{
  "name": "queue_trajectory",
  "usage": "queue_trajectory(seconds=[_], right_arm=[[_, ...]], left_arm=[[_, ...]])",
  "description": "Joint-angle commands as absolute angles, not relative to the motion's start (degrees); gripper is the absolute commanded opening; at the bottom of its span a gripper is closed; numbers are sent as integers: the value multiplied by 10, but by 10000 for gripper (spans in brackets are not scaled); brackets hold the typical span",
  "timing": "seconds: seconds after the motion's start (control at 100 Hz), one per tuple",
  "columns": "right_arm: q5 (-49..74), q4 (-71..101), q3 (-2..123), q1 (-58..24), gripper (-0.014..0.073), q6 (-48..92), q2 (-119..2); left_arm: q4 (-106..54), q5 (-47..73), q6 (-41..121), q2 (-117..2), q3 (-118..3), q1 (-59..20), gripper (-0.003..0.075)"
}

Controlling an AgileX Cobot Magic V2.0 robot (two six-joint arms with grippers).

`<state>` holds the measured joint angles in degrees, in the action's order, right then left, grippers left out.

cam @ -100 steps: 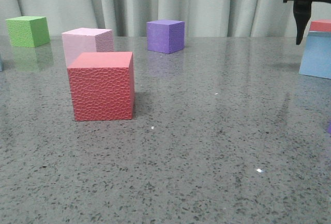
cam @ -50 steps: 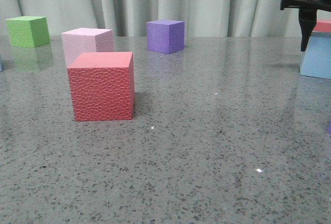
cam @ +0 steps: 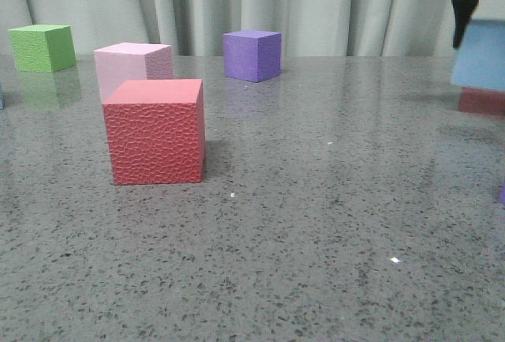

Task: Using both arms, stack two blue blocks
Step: 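Close the right gripper on the light blue cube and lift it, then carry the cube toward the center and lower it onto the table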

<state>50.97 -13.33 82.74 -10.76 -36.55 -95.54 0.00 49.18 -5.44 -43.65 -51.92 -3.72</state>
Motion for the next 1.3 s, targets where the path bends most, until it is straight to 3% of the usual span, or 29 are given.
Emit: queue_trajectory(seconds=[0.0, 0.61, 1.29], right_arm=[[509, -150, 873, -130, 375, -346, -923], [534, -146, 987, -284, 375, -342, -1000], [537, -102, 1025, -320, 375, -387, -1083]], left_arm=[[0, 451, -54, -439, -539, -42, 577], [0, 451, -54, -439, -539, -42, 577], [0, 451, -54, -439, -539, -42, 577]])
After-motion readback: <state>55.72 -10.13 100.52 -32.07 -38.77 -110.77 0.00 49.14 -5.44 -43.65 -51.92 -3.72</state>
